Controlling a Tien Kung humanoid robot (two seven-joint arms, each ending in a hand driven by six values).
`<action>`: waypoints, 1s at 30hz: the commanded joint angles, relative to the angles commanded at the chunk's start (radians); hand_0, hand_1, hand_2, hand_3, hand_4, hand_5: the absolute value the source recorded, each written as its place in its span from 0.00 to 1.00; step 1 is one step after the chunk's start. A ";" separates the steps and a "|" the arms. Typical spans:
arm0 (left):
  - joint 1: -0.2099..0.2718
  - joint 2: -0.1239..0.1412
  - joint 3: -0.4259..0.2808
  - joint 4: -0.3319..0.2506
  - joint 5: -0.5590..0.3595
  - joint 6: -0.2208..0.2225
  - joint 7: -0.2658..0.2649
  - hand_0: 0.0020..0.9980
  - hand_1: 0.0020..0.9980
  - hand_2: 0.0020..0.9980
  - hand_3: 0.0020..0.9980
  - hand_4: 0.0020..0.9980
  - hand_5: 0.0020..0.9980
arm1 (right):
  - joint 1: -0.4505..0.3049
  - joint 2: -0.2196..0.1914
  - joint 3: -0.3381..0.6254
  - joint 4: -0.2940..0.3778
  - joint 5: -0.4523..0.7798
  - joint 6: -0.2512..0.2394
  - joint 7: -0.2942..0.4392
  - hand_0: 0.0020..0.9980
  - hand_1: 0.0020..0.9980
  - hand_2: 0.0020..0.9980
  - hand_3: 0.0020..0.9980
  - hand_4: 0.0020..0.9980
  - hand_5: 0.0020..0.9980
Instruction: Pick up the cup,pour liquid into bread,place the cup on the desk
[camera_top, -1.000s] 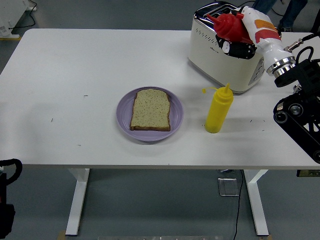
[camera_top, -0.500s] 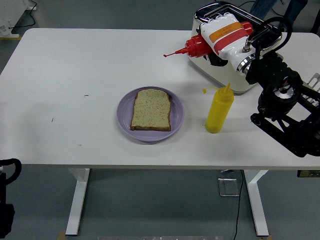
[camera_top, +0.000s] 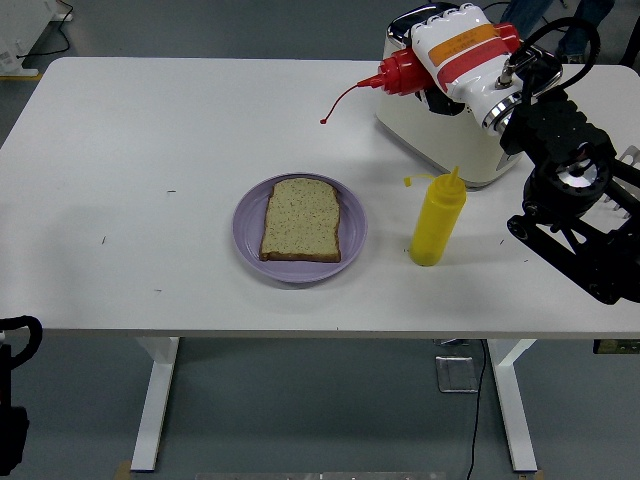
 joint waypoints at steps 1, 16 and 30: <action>0.000 0.000 0.000 0.000 0.000 0.000 0.000 0.79 0.74 0.75 0.70 0.57 1.00 | 0.005 0.000 -0.033 -0.003 0.000 0.008 0.001 0.05 0.10 0.24 0.33 0.54 0.13; 0.000 0.000 -0.005 0.000 0.000 0.000 -0.001 0.79 0.74 0.74 0.70 0.57 1.00 | 0.051 -0.028 0.000 0.030 0.000 0.035 -0.023 0.06 0.10 0.24 0.33 0.52 0.13; 0.004 0.000 -0.005 0.001 0.000 0.000 -0.001 0.79 0.74 0.75 0.70 0.57 1.00 | 0.076 -0.007 -0.132 0.035 0.000 0.051 -0.056 0.05 0.10 0.24 0.33 0.50 0.12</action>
